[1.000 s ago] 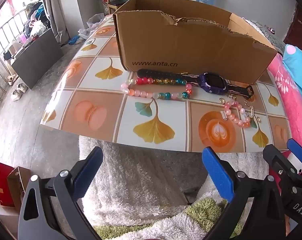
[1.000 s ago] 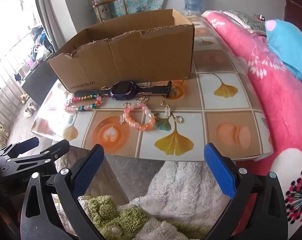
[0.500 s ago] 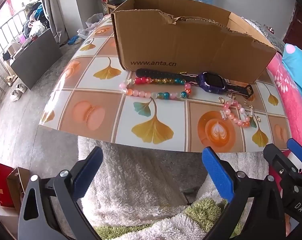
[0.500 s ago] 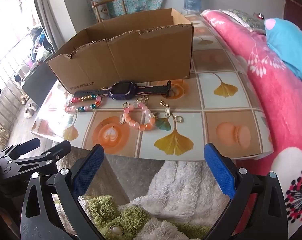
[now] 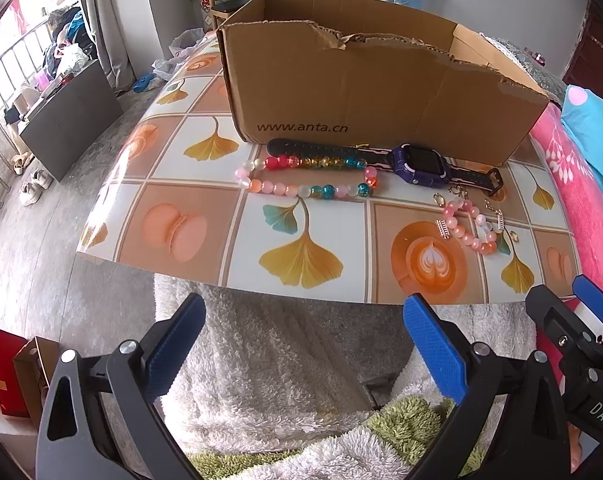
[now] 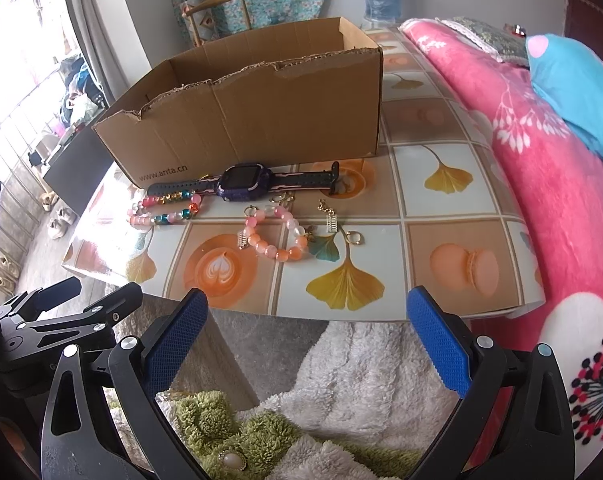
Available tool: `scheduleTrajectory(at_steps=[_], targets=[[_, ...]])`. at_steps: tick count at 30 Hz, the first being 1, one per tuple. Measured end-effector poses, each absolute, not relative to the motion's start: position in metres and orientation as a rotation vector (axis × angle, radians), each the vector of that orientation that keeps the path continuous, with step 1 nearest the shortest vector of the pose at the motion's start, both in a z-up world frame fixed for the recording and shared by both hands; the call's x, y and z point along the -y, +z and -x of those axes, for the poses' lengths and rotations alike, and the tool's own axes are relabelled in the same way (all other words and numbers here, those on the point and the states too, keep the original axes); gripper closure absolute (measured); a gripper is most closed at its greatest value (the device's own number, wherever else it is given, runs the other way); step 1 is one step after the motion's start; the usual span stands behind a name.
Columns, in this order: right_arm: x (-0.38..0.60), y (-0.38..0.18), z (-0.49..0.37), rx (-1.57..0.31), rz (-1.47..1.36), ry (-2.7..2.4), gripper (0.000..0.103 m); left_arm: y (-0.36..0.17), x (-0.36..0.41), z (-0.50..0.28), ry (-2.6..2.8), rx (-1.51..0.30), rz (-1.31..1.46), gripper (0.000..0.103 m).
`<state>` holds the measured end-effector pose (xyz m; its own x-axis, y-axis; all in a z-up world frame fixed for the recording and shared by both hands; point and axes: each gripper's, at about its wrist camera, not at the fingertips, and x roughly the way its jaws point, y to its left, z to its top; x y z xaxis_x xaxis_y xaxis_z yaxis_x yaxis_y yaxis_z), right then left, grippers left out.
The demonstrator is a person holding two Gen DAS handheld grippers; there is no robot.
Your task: Organize jewelry
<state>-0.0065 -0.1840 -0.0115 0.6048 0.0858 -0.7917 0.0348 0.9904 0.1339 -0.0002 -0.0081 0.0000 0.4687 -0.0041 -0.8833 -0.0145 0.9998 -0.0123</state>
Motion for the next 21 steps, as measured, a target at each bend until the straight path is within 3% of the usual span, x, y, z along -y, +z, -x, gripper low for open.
scheduleTrajectory(at_steps=[21], targets=[[0.1834,-0.0101,0.0044,-0.918,-0.139,0.032,0.007,0.0011,0.0091,-0.0008,0.005,-1.08,0.019,0.005]])
